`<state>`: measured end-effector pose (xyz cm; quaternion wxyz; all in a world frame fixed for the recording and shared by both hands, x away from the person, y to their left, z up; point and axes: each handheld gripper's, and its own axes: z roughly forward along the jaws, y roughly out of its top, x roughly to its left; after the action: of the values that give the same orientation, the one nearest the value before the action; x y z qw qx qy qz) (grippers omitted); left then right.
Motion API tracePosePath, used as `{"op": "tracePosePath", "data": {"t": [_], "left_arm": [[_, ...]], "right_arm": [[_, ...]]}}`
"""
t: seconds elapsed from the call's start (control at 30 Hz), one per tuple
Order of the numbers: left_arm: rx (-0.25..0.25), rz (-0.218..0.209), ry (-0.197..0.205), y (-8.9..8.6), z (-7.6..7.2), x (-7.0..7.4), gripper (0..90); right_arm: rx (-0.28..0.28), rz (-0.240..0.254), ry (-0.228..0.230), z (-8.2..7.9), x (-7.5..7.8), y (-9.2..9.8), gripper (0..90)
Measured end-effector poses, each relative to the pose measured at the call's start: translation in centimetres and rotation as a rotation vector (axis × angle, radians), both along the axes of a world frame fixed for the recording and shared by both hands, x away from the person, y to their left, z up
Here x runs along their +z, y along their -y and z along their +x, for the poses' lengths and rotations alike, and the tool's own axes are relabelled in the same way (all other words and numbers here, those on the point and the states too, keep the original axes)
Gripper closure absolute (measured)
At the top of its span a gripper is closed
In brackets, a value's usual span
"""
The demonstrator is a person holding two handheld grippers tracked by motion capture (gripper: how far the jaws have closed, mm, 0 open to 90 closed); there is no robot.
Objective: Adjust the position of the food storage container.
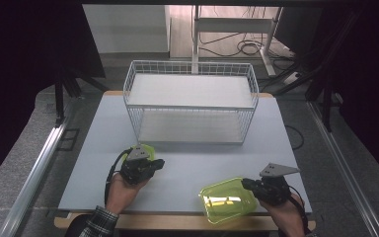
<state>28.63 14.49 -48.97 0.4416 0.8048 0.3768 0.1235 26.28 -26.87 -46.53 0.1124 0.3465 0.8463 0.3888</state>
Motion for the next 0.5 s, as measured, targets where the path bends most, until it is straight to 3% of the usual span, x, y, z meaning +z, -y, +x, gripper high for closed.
{"op": "tracePosePath", "data": {"t": [0.2, 0.5], "left_arm": [[0.0, -0.001, -0.005, 0.1, -1.5, -0.8, 85.6], [0.008, 0.014, 0.001, 0.1, -2.1, -1.0, 85.0]], "right_arm": [[0.105, 0.008, -0.031, -2.9, 0.2, -0.5, 89.1], [0.213, -0.004, -0.091, -5.8, -0.3, -1.0, 89.1]]}}
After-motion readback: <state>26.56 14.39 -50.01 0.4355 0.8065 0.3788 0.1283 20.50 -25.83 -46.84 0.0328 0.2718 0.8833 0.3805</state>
